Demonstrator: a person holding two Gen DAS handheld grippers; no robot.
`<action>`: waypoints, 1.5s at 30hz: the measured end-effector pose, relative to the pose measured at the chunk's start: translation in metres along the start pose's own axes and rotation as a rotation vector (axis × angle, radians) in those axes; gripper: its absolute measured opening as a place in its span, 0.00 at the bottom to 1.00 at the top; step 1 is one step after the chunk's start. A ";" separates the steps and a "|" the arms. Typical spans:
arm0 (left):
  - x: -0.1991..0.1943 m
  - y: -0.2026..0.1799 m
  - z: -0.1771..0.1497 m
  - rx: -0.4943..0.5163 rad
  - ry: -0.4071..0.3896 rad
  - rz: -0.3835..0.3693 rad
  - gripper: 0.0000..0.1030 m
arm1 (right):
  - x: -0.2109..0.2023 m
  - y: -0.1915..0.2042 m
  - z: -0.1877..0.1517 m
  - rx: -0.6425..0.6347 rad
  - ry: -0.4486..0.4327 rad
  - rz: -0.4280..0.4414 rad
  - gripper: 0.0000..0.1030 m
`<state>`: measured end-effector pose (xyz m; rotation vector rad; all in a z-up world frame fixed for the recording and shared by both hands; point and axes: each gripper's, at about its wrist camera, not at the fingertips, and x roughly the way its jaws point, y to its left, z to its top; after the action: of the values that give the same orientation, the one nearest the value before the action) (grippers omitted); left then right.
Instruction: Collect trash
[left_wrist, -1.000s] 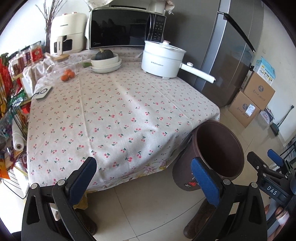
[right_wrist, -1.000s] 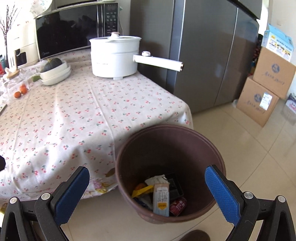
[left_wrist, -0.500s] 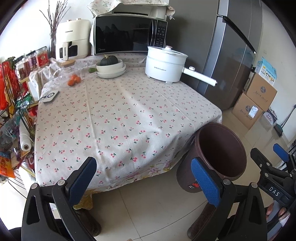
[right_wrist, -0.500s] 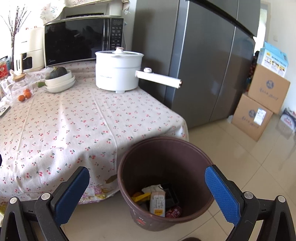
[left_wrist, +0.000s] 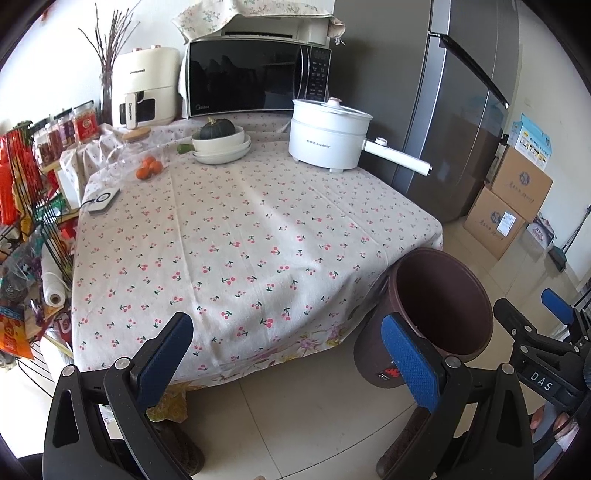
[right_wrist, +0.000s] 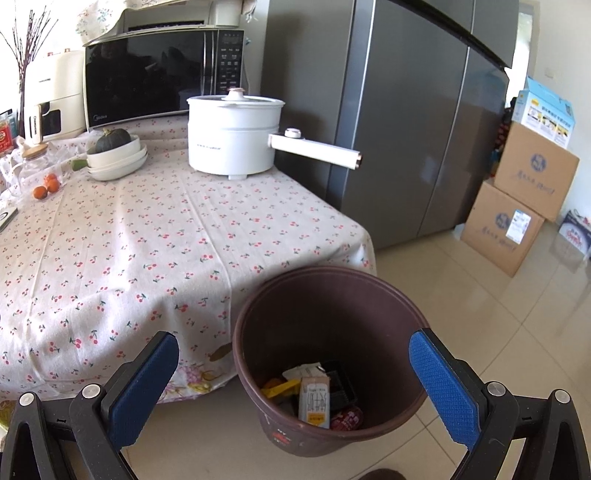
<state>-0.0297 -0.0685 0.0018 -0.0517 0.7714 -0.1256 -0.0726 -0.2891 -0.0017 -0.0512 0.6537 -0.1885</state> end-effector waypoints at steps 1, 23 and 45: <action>0.000 0.000 0.000 -0.001 0.001 0.000 1.00 | 0.000 0.000 0.000 0.001 0.002 0.002 1.00; 0.001 -0.003 -0.001 0.005 0.007 -0.010 1.00 | 0.002 -0.001 -0.001 0.005 0.003 0.001 1.00; -0.009 -0.002 0.001 -0.006 -0.037 -0.005 1.00 | -0.001 -0.006 0.002 0.025 -0.025 -0.018 1.00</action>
<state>-0.0359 -0.0689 0.0085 -0.0617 0.7350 -0.1262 -0.0731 -0.2951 0.0006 -0.0358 0.6261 -0.2129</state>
